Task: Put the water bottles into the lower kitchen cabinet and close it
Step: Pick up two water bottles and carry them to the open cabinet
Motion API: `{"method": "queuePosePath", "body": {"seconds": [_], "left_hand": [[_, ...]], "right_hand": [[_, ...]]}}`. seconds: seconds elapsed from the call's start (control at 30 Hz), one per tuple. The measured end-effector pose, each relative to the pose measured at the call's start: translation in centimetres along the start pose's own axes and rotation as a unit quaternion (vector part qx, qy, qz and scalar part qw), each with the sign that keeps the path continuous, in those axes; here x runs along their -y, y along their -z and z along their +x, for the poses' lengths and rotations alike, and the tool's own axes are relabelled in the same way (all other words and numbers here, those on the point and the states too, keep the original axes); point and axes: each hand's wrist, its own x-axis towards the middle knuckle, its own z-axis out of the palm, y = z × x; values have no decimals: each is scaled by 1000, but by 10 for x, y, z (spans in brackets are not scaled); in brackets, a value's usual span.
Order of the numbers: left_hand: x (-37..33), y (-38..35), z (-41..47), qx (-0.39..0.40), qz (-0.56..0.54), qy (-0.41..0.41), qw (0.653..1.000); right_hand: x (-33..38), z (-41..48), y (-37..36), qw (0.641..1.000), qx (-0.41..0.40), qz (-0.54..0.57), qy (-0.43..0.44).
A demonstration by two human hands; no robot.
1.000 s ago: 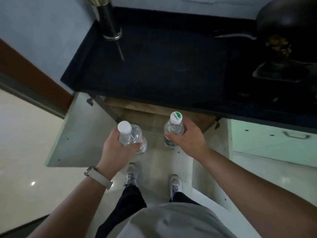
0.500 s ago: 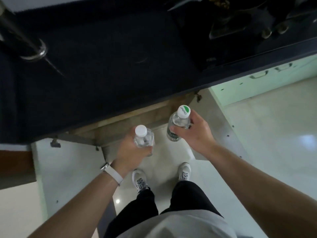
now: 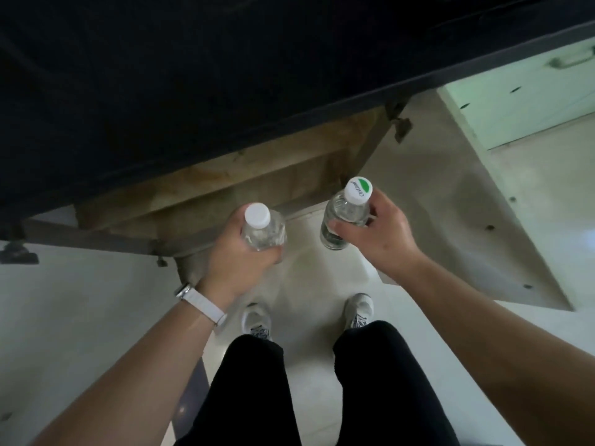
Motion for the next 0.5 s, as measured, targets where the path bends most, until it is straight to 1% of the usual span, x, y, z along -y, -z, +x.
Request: {"method": "queuePosePath", "body": {"seconds": [0.13, 0.23, 0.4, 0.5], "left_hand": [[45, -23, 49, -6, 12, -27, 1000], [80, -44, 87, -9, 10, -52, 999], [134, -80, 142, -26, 10, -110, 994], [156, -90, 167, -25, 8, -135, 990]], "right_hand": [[-59, 35, -24, 999, -9, 49, 9], [-103, 70, -47, 998, -7, 63, 28], [-165, 128, -82, 993, -7, 81, 90], [-188, 156, -97, 988, -8, 89, 129]]}}
